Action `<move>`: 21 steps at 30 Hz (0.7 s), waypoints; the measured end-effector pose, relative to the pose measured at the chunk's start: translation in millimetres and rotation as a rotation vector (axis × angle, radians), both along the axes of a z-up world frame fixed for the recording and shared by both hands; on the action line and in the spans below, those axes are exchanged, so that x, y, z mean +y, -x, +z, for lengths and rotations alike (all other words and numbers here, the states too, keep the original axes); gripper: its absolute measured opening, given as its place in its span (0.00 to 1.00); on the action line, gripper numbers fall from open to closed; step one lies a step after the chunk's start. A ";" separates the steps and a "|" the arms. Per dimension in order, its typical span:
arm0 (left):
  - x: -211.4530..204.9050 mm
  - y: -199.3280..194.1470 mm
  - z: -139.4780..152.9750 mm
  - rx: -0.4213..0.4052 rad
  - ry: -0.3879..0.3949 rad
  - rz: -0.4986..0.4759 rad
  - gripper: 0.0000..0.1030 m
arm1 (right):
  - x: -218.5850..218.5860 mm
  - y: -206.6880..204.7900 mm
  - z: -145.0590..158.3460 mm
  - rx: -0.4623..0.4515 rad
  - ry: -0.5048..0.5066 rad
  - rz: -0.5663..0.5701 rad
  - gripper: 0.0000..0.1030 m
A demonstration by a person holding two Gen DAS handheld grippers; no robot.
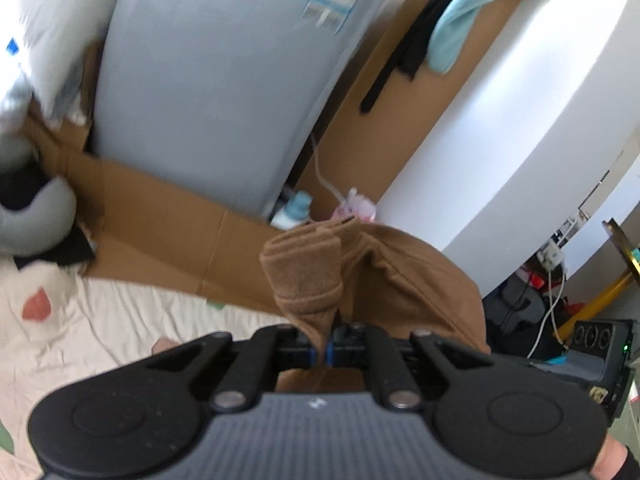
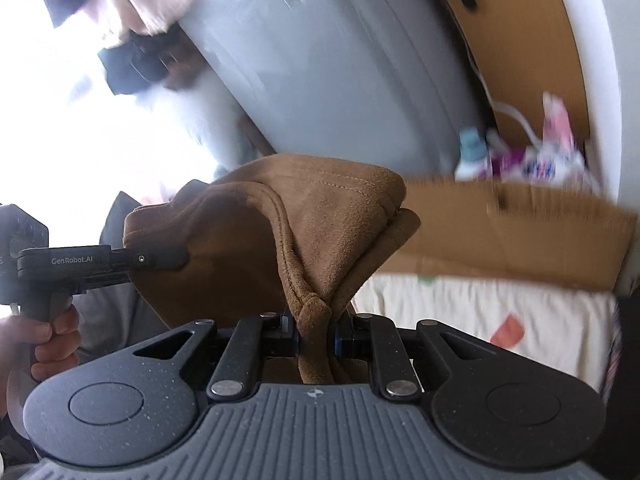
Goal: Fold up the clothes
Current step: 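Lift the folded brown shirt up off the duvet with both tools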
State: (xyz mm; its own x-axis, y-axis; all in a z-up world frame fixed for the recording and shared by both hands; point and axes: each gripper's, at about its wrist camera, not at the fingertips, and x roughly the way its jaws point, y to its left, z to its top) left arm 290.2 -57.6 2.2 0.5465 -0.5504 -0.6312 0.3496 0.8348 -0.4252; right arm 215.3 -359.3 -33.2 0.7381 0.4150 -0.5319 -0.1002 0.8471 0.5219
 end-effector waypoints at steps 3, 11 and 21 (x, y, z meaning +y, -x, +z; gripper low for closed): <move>-8.9 8.2 32.0 -0.014 0.006 0.017 0.05 | -0.9 1.2 39.3 -0.014 0.036 0.000 0.13; -15.8 37.5 91.9 -0.061 0.030 0.065 0.05 | 6.7 11.9 124.1 -0.068 0.081 0.009 0.13; -18.9 70.6 154.3 -0.105 0.058 0.088 0.05 | 7.3 41.5 201.0 -0.140 0.087 -0.008 0.13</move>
State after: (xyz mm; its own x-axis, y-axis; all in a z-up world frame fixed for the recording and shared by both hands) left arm 219.6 -76.5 156.6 0.6558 -0.5310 -0.5366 0.3213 0.8395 -0.4382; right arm 173.8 -352.0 167.8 0.8106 0.3652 -0.4577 -0.1593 0.8897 0.4277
